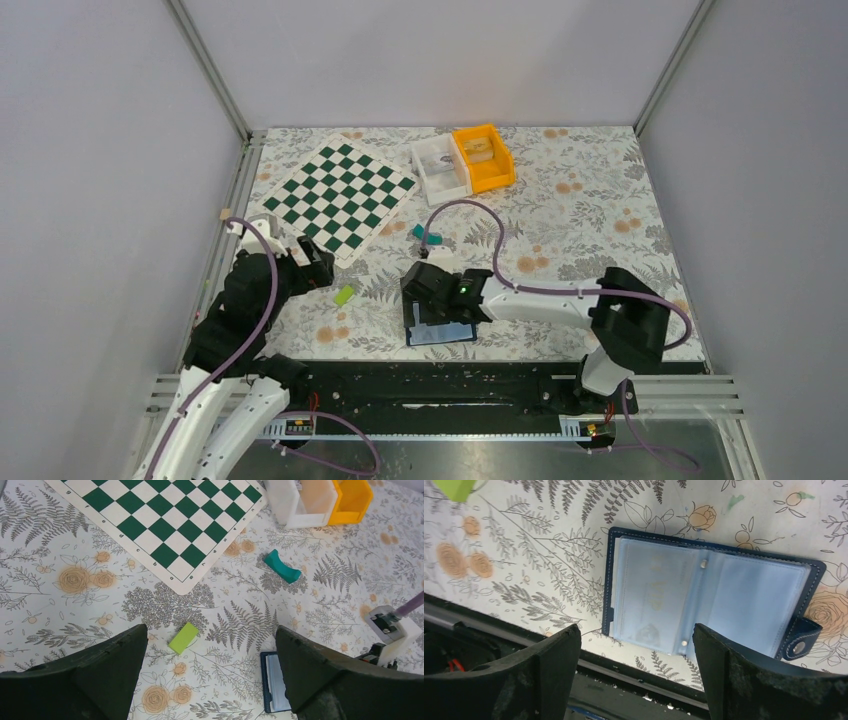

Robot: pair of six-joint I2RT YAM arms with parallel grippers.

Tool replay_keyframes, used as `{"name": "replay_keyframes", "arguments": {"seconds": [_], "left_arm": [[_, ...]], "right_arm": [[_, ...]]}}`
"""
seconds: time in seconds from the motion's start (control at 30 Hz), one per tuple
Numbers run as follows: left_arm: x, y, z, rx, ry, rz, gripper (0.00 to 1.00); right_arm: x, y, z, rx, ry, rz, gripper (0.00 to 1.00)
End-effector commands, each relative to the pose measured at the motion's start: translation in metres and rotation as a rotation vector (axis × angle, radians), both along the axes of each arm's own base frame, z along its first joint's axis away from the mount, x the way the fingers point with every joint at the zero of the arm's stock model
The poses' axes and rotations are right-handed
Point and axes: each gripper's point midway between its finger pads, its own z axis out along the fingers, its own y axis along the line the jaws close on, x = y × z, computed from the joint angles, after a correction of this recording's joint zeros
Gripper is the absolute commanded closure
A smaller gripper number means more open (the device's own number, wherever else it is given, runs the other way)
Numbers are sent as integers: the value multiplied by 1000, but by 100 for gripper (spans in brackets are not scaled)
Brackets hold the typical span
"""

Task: Take the credit cards out of the card holder
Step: Remove the credit card from the card holder.

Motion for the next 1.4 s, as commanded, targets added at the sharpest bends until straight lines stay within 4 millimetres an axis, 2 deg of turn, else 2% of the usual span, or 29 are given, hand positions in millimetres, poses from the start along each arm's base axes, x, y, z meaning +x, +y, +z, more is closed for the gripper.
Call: {"name": "replay_keyframes", "arguments": {"seconds": [0.0,0.23,0.4,0.63,0.77,1.0,1.1,1.17,1.23,1.37], "left_arm": [[6,3,4,31,-18,15,2],[5,-2,3,26,-22,-9,2],[5,-6,2,24,-20,-31,2],[5,-6,-1,30,-4,-33,1],[5,-8,-1,34,1,-46,1],[5,-18,-10,35,43,-100,1],[5,-22,-16,32,77,-111,1],[3,-34,-20,6,111,-171,1],[-2,-56,-27,-45,160,-276,2],[-14,-94,-44,-174,297,-427,10]], "right_arm": [[6,1,-5,-92,-34,-9,11],[8,-7,-23,-227,-30,1,13],[6,-11,-34,-248,-22,-2,16],[2,-8,-48,-228,6,2,18],[1,-14,-53,-243,8,-7,21],[-2,-15,-59,-224,12,-5,35],[-3,-16,-58,-219,11,-8,46],[-2,-17,-56,-211,5,-10,52],[-2,-16,-50,-184,-6,-9,58],[-2,-13,-42,-117,-25,-7,68]]}}
